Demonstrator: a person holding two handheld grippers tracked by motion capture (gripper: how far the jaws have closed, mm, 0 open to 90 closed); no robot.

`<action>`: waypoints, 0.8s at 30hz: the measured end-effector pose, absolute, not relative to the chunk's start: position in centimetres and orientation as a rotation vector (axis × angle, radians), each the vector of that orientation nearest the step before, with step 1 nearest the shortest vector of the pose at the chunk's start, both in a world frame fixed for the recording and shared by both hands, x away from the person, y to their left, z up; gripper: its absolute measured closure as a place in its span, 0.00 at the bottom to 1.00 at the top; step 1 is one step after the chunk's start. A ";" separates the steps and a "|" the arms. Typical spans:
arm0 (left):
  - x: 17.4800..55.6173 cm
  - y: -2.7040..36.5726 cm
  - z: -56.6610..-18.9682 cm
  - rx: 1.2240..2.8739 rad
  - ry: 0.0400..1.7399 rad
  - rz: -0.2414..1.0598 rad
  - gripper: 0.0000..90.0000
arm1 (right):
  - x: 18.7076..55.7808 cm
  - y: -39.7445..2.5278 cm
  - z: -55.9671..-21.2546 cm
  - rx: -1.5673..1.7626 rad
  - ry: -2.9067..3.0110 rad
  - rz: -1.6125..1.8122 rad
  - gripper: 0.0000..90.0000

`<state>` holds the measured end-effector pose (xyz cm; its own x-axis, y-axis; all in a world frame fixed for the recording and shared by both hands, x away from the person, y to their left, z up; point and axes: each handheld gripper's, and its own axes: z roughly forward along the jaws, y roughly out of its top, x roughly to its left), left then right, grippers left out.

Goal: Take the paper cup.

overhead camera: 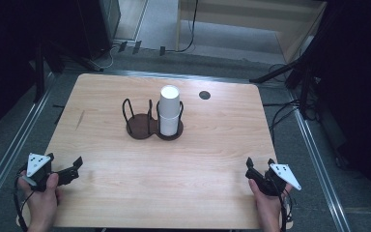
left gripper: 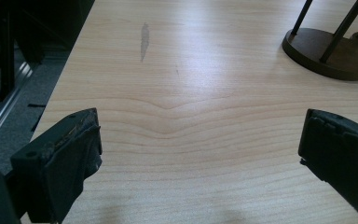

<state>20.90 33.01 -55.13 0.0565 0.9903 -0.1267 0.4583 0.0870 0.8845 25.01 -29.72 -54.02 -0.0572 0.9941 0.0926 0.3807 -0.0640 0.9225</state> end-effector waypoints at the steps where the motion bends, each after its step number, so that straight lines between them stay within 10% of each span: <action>1: 20.9 33.0 -55.1 1.495 1.527 0.801 0.00 | 25.0 -29.7 -54.0 1.519 1.511 1.116 0.21; 24: 20.9 33.1 -55.1 1.486 1.529 0.799 0.00 | 28.6 -21.4 -50.1 1.412 1.631 1.305 0.20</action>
<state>20.90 33.07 -55.13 0.0529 0.9897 -0.1331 0.4556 0.0947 0.8852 28.55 -21.38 -50.14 -0.2446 0.9580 0.1499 0.3561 -0.0551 0.9328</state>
